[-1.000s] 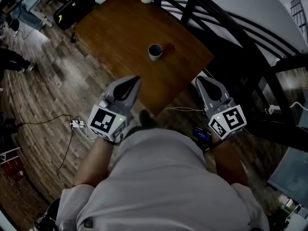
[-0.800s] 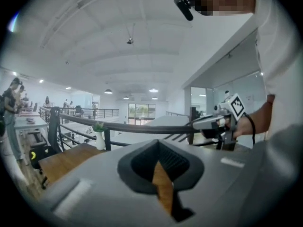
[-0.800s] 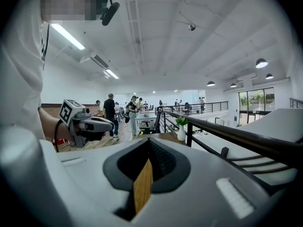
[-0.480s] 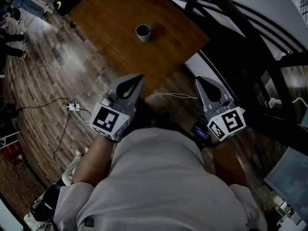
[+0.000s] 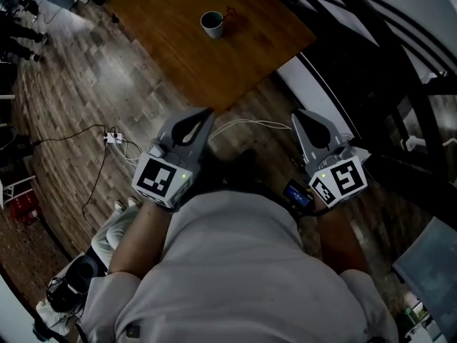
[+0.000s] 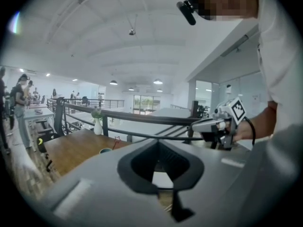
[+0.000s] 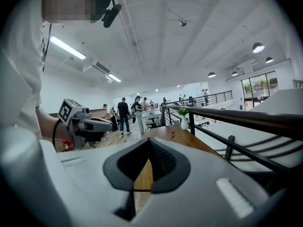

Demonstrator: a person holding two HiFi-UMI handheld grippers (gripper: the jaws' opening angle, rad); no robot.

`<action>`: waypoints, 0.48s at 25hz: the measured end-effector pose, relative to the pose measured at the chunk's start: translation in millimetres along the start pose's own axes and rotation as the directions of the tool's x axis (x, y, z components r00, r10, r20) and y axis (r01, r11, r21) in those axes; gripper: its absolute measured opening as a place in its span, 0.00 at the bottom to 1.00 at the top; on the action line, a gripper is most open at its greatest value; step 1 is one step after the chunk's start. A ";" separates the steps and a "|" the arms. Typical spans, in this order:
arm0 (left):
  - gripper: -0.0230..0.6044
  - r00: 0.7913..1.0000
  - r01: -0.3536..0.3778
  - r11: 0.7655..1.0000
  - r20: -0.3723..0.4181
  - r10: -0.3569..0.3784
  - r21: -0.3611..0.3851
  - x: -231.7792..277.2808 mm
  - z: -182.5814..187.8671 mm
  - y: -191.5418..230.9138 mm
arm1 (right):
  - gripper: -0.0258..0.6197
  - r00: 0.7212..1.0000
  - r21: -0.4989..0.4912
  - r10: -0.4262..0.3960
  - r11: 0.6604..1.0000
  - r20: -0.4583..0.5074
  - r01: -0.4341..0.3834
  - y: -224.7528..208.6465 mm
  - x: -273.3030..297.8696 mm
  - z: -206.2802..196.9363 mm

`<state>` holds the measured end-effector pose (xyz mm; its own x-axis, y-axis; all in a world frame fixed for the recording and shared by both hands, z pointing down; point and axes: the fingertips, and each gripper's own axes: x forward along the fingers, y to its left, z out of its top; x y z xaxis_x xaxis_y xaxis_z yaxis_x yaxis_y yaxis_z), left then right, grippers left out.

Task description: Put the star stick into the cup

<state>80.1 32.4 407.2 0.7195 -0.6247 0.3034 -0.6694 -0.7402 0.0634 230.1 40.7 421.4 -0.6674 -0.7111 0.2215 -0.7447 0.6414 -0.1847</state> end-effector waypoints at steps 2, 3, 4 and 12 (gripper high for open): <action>0.04 1.000 0.006 1.000 0.000 -0.006 0.016 -9.2 1.5 -1.6 | 0.05 1.000 -0.001 -0.003 1.000 0.004 0.003 11.1 -3.2 -0.2; 0.04 1.000 0.009 1.000 0.003 -0.009 0.021 -12.3 2.5 -2.8 | 0.05 1.000 -0.001 -0.007 1.000 0.005 0.007 15.4 -5.4 -0.8; 0.04 1.000 0.014 1.000 0.007 -0.014 0.024 -14.5 3.4 -4.7 | 0.05 1.000 -0.002 -0.011 1.000 0.005 0.011 19.2 -8.1 -1.4; 0.04 0.997 0.043 0.999 0.058 -0.044 0.015 -40.4 10.0 -4.8 | 0.05 0.998 -0.021 -0.059 0.998 0.003 0.059 45.4 -19.0 -0.2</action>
<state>56.1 58.7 385.1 0.7575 -0.6053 0.2444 -0.6352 -0.7699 0.0621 208.9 83.3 409.0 -0.6223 -0.7484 0.2295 -0.7824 0.6043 -0.1509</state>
